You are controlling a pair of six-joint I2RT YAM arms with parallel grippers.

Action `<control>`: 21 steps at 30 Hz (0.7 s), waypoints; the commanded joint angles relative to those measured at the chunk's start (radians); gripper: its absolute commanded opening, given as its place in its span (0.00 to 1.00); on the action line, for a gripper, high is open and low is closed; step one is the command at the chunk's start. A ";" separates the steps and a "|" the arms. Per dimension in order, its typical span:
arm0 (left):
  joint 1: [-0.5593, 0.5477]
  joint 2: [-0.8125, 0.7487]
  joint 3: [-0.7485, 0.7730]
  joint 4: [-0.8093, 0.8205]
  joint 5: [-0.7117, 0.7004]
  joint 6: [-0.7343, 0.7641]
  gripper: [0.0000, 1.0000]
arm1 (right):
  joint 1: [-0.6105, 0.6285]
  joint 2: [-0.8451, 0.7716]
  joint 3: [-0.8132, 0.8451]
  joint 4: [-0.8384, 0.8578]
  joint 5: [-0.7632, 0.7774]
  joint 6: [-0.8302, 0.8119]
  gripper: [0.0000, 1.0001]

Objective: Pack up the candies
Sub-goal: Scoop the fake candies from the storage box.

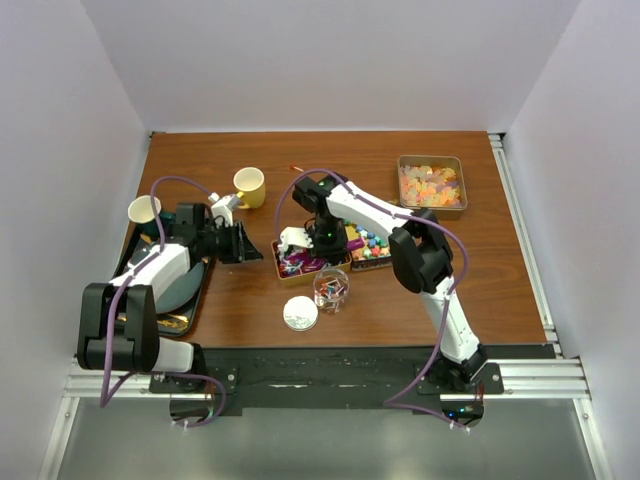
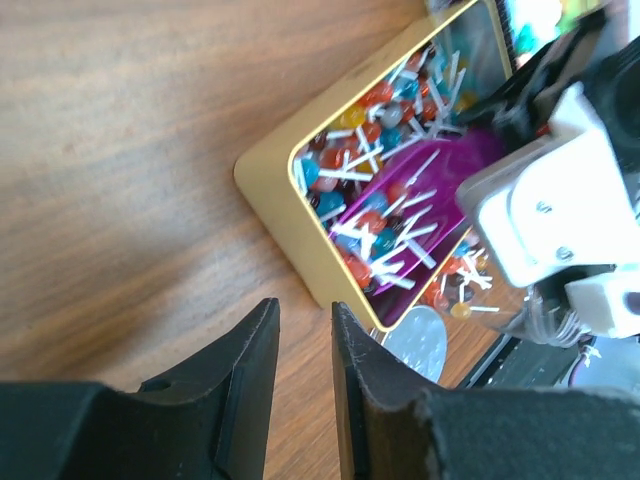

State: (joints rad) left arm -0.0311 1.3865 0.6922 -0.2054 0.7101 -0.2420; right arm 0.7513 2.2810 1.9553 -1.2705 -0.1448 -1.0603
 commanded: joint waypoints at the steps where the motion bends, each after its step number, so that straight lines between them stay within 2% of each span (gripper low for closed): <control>1: 0.026 -0.014 0.049 0.044 0.064 0.018 0.33 | -0.013 -0.044 -0.024 0.026 -0.142 -0.029 0.00; 12: 0.077 -0.027 0.043 0.070 0.103 -0.002 0.33 | -0.101 -0.117 -0.091 0.083 -0.256 -0.030 0.00; 21: 0.115 -0.029 0.043 0.070 0.123 0.010 0.34 | -0.171 -0.202 -0.166 0.160 -0.420 0.020 0.00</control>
State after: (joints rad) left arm 0.0586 1.3849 0.7055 -0.1707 0.7883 -0.2432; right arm 0.6033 2.1887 1.8351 -1.1721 -0.4335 -1.0733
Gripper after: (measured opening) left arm 0.332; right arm 0.301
